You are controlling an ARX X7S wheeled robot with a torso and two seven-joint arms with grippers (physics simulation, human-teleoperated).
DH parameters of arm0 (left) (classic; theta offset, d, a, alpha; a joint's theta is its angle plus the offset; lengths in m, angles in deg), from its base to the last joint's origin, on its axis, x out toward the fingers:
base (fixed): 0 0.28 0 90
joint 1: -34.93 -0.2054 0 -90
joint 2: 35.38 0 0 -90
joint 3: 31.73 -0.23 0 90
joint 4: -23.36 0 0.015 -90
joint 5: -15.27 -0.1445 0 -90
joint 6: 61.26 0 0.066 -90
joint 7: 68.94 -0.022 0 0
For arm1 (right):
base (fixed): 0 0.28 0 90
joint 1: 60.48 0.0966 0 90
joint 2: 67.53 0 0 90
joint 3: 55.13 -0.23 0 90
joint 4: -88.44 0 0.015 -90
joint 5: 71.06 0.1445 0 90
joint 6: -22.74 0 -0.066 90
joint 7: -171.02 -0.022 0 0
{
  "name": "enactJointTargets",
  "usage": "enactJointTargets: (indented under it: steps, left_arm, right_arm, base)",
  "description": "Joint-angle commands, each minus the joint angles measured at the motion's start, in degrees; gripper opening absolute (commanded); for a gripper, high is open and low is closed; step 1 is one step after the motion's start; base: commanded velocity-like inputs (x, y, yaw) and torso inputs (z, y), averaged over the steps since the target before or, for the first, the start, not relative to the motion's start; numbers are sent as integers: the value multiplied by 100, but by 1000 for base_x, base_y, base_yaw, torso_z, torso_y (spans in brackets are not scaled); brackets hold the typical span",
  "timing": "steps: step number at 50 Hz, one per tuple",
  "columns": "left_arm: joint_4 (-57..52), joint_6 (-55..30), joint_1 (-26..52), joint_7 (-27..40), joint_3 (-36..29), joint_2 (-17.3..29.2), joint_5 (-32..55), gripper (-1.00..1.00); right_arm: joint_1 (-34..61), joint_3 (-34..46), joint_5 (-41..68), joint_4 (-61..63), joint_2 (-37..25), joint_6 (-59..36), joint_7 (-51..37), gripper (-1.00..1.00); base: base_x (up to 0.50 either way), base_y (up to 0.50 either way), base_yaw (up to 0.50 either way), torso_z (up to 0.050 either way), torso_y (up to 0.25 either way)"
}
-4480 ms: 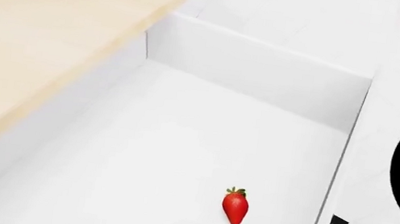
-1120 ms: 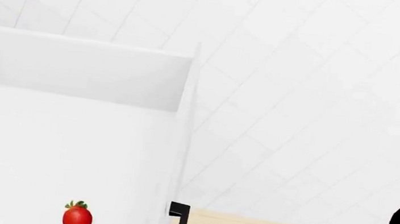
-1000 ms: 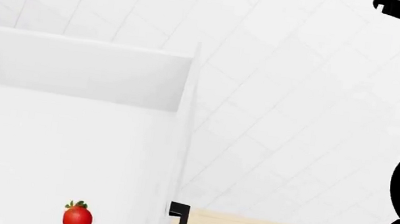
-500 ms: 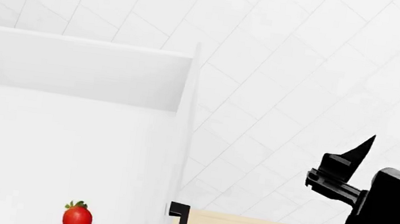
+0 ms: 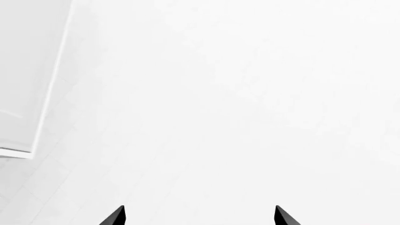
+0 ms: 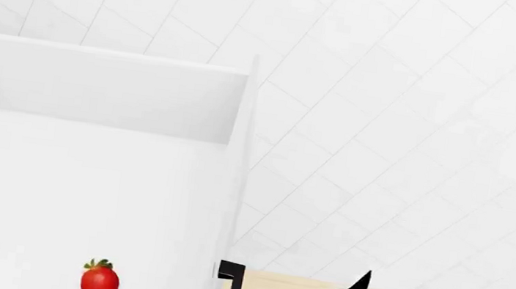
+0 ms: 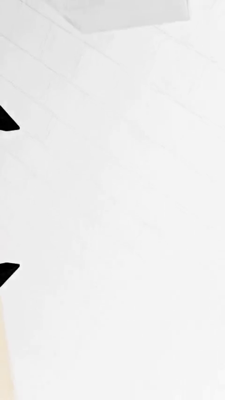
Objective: Close the right drawer.
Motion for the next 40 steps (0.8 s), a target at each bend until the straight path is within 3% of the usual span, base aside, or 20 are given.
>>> enactJointTargets:
  steps: [1,5,16,40]
  left_arm:
    - [-45,-58,-44,-19,179,137,135,100]
    - [-11,89,-173,-87,170,181,46,100]
    - [-51,128,-371,-142,385,269,148,100]
    - [-314,-437,-406,13,1178,730,799,100]
  right_arm:
    - [36,314,-127,-613,145,408,262,100]
    - [-274,382,-89,81,87,85,419,100]
    - [-395,729,-236,531,138,-258,667,100]
    - [-312,1162,-81,382,-24,36,1543,100]
  base:
    - [0,0,0,0,0]
    - [0,0,0,0,2]
    - [0,0,0,0,0]
    - [0,0,0,0,0]
